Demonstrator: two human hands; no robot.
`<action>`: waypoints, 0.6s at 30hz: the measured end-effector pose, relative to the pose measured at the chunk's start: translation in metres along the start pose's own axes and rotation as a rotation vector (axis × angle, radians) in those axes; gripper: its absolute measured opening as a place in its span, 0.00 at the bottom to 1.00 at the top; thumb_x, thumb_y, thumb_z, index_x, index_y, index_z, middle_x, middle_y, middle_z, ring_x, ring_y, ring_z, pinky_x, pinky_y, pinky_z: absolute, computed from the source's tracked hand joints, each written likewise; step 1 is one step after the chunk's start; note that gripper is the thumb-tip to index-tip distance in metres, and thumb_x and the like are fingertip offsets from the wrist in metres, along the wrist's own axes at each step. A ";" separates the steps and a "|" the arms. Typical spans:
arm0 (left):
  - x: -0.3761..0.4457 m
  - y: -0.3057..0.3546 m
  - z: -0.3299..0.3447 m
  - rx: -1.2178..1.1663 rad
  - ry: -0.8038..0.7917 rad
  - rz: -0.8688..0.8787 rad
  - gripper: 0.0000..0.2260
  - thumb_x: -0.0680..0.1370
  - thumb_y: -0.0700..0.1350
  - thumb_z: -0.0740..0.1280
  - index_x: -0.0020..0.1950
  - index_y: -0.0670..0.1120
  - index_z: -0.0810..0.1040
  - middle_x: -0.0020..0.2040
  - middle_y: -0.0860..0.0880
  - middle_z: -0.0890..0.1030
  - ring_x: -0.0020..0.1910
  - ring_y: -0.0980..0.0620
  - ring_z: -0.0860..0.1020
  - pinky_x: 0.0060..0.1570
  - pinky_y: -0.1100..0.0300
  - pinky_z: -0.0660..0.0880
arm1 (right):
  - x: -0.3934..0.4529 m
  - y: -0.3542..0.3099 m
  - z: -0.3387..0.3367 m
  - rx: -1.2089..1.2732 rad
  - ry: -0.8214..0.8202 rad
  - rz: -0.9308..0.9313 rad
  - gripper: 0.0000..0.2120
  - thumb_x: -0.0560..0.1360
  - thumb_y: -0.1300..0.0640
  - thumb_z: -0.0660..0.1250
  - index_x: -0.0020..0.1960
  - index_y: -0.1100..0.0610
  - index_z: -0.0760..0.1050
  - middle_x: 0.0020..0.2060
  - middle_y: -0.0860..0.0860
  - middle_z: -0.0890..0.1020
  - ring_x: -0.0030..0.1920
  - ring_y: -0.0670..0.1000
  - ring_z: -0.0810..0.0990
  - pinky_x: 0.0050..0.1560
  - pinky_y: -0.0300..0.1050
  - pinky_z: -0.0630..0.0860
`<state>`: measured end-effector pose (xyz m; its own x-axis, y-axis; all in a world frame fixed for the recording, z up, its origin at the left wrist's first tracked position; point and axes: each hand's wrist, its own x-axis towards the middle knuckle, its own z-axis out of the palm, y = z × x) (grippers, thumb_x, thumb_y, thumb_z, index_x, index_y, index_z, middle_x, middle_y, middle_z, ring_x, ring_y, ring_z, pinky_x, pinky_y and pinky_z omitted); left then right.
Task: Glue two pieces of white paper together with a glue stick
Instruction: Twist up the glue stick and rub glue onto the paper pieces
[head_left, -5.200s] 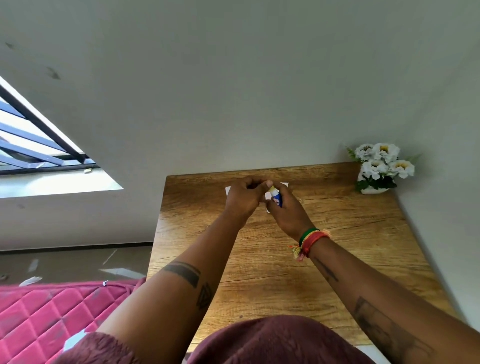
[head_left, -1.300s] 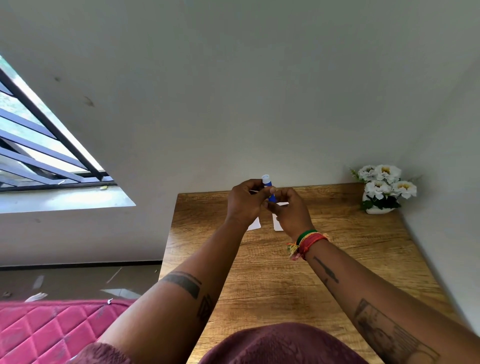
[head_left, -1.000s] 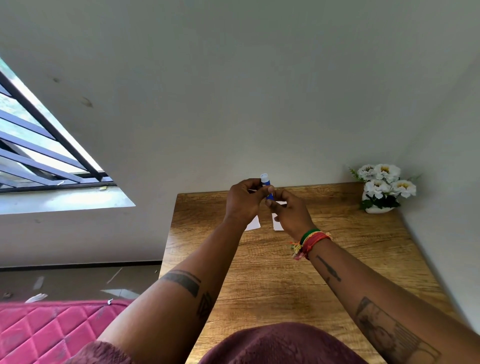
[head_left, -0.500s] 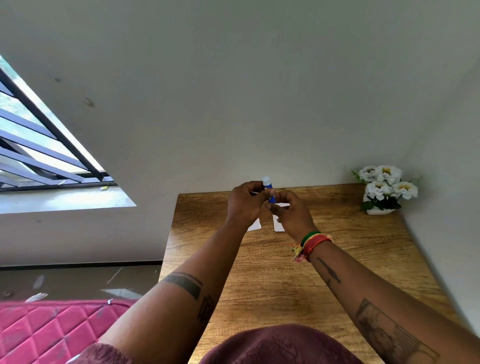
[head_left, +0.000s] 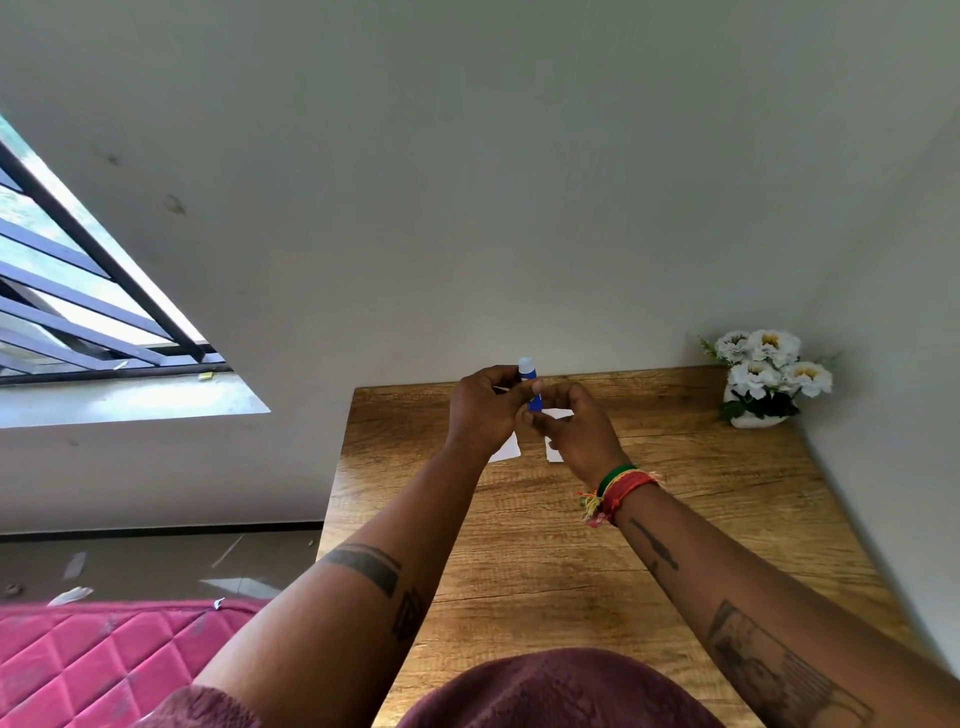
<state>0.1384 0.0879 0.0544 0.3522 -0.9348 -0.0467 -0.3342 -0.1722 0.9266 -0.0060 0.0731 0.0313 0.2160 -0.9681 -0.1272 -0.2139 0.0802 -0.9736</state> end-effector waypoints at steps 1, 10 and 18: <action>-0.001 0.000 0.001 0.003 -0.001 0.005 0.12 0.77 0.51 0.75 0.59 0.51 0.86 0.46 0.61 0.83 0.44 0.65 0.80 0.40 0.70 0.71 | 0.001 0.001 0.000 -0.014 0.017 0.006 0.11 0.76 0.53 0.74 0.56 0.49 0.77 0.53 0.43 0.81 0.54 0.53 0.81 0.55 0.56 0.80; 0.002 0.000 0.001 -0.024 -0.014 -0.014 0.11 0.76 0.51 0.76 0.58 0.52 0.86 0.46 0.60 0.84 0.45 0.64 0.80 0.40 0.66 0.72 | 0.004 -0.001 -0.001 -0.009 -0.025 0.009 0.07 0.81 0.56 0.68 0.56 0.45 0.78 0.57 0.49 0.83 0.49 0.51 0.83 0.43 0.42 0.77; 0.004 -0.009 0.001 -0.048 -0.019 -0.042 0.08 0.75 0.52 0.77 0.54 0.54 0.87 0.43 0.61 0.84 0.42 0.67 0.81 0.40 0.67 0.73 | 0.003 0.003 -0.001 0.001 -0.058 0.005 0.12 0.80 0.53 0.69 0.64 0.48 0.77 0.58 0.44 0.82 0.50 0.49 0.82 0.45 0.43 0.76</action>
<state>0.1422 0.0857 0.0451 0.3484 -0.9328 -0.0920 -0.2771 -0.1963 0.9406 -0.0071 0.0701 0.0285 0.2700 -0.9522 -0.1430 -0.2147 0.0853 -0.9730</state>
